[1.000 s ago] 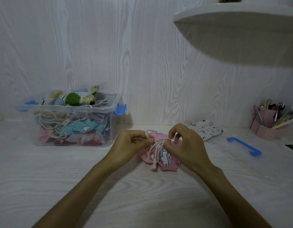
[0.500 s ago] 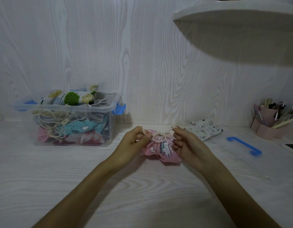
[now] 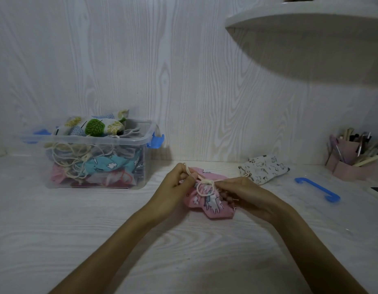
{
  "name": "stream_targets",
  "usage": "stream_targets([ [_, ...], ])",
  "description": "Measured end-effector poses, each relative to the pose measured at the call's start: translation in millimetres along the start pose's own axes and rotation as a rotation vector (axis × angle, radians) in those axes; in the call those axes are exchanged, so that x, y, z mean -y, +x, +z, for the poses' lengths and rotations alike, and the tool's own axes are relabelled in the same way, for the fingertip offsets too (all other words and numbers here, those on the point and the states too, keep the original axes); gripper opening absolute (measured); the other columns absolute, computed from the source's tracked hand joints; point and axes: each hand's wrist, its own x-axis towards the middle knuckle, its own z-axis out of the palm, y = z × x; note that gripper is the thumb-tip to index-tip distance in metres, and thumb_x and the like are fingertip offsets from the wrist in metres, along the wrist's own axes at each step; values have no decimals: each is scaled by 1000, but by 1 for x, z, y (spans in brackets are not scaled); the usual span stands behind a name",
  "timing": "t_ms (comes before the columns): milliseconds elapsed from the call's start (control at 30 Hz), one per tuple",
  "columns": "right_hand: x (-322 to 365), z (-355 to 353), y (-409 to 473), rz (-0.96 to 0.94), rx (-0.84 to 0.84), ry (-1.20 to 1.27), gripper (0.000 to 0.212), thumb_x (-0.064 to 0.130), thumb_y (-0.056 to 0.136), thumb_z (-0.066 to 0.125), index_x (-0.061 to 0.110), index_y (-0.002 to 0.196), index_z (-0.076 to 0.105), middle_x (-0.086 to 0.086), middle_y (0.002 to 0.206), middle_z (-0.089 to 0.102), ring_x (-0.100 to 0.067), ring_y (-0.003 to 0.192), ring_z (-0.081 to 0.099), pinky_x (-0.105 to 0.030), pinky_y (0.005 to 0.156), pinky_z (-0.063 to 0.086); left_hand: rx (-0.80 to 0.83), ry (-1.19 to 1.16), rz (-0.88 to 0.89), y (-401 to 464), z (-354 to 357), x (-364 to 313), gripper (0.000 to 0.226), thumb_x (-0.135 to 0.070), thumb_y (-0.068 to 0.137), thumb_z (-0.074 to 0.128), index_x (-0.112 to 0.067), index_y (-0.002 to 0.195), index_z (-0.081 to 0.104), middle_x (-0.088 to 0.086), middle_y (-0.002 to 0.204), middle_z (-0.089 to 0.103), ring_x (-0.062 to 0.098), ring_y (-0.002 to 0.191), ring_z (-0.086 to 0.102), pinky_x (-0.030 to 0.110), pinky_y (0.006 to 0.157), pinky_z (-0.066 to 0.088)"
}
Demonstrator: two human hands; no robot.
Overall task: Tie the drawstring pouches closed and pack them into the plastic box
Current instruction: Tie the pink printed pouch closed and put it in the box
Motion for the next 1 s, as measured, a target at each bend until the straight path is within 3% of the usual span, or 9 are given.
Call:
stream_targets([
  [133, 1, 3, -3, -121, -77, -226, 15, 29, 79, 71, 14, 80, 75, 1, 78, 73, -7, 73, 66, -13, 63, 48, -74, 86, -59, 0, -1, 8, 17, -28, 98, 47, -14, 89, 50, 19, 93, 68, 25, 84, 65, 53, 84, 49],
  [233, -3, 8, 1, -303, -331, -730, 16, 36, 79, 71, 31, 65, 65, 12, 81, 63, -6, 80, 55, -23, 73, 42, -61, 236, -109, -2, 2, 13, 20, -39, 96, 42, -21, 85, 44, 13, 83, 62, 20, 81, 60, 53, 84, 47],
  [367, -2, 19, 4, -538, -567, -1211, 16, 37, 87, 62, 23, 88, 68, 6, 98, 65, -16, 96, 57, -30, 80, 38, -71, 304, -116, -2, 9, 13, 23, -39, 99, 35, -18, 92, 42, -1, 84, 60, 19, 86, 60, 43, 82, 48],
  [467, -1, 20, 7, -549, -563, -953, 14, 34, 84, 67, 22, 89, 73, 7, 78, 70, -8, 73, 63, -25, 68, 46, -109, 112, -140, -1, 9, 6, 20, -33, 101, 35, -19, 90, 46, -10, 81, 61, 2, 77, 63, 23, 71, 51],
  [533, 0, 15, 8, -371, -415, -555, 13, 27, 80, 73, 17, 87, 75, 6, 66, 68, -3, 60, 62, -20, 60, 48, -122, -47, -186, 1, 9, 2, 19, -25, 101, 37, -18, 87, 48, -7, 77, 64, -4, 63, 64, 13, 58, 48],
  [633, 2, 9, 4, -13, -97, 45, 18, 27, 79, 69, 9, 80, 72, 0, 67, 64, -8, 58, 55, -18, 54, 40, -91, -194, -239, 2, 6, -2, 21, -17, 100, 41, -12, 80, 46, 0, 71, 63, 0, 54, 64, 13, 48, 47],
  [733, 4, 9, 4, 73, 64, 459, 22, 28, 84, 59, 14, 67, 60, -2, 67, 60, -12, 60, 56, -21, 61, 44, 12, -202, -228, 1, 11, -7, 17, -5, 94, 47, -10, 78, 45, 1, 65, 55, -3, 44, 58, 10, 42, 42],
  [833, 4, 14, 6, 73, 112, 609, 24, 32, 81, 61, 17, 62, 59, -4, 76, 60, -19, 73, 54, -31, 82, 39, 88, -234, -195, 0, 13, -8, 19, 11, 85, 50, -8, 89, 51, 1, 67, 56, -3, 54, 61, 11, 48, 46],
  [1000, 6, 10, 7, 104, -49, 559, 23, 33, 76, 68, 17, 63, 57, 3, 59, 53, -8, 49, 49, -18, 49, 39, 137, -245, -152, -1, 7, -9, 20, 11, 85, 50, -6, 93, 57, 4, 80, 66, 13, 79, 63, 15, 65, 51],
])
